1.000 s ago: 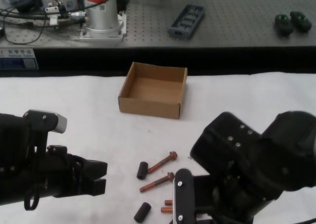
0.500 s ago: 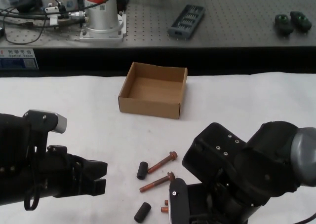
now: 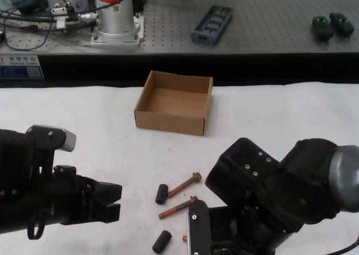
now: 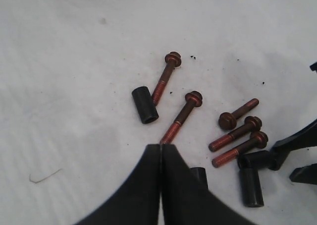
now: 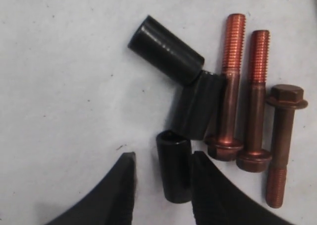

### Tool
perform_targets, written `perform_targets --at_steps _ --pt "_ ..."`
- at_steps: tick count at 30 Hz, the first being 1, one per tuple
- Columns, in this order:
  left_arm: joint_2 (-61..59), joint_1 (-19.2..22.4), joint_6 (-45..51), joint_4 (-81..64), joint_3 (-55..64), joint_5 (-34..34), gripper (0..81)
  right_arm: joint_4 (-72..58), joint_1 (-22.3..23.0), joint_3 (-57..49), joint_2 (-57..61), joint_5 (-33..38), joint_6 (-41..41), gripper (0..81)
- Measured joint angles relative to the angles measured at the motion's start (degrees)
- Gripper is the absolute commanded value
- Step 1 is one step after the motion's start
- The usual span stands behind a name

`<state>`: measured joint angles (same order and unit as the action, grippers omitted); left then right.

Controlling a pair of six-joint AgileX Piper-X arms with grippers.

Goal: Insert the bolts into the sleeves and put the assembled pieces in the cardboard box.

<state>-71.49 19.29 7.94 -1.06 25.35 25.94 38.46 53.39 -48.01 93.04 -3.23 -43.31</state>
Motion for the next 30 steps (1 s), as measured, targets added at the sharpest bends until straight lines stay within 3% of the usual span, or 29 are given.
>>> perform_targets --at_steps 11,13,16,17,23,30 --pt "0.0 0.0 0.0 0.0 0.0 0.0 0.6 -0.2 0.0 -0.3 3.2 0.2 0.9 25.8" --pt "0.0 0.0 0.0 0.0 0.0 0.0 0.6 0.1 0.0 -0.7 3.5 0.4 0.9 18.6" --pt "0.0 0.0 0.0 0.0 0.0 0.0 0.6 0.5 0.1 -0.7 3.6 0.4 1.1 0.3" --pt "0.0 0.0 0.0 0.0 0.0 0.0 0.6 0.5 0.1 -0.7 3.6 -0.1 1.2 5.3" --pt "0.0 0.0 0.0 0.0 0.0 0.0 0.6 0.5 0.5 -0.7 3.6 -1.8 1.2 5.5" --pt "0.0 0.0 -1.5 0.2 0.0 0.0 0.6 2.3 0.5 -2.0 3.6 -4.4 6.6 5.5"
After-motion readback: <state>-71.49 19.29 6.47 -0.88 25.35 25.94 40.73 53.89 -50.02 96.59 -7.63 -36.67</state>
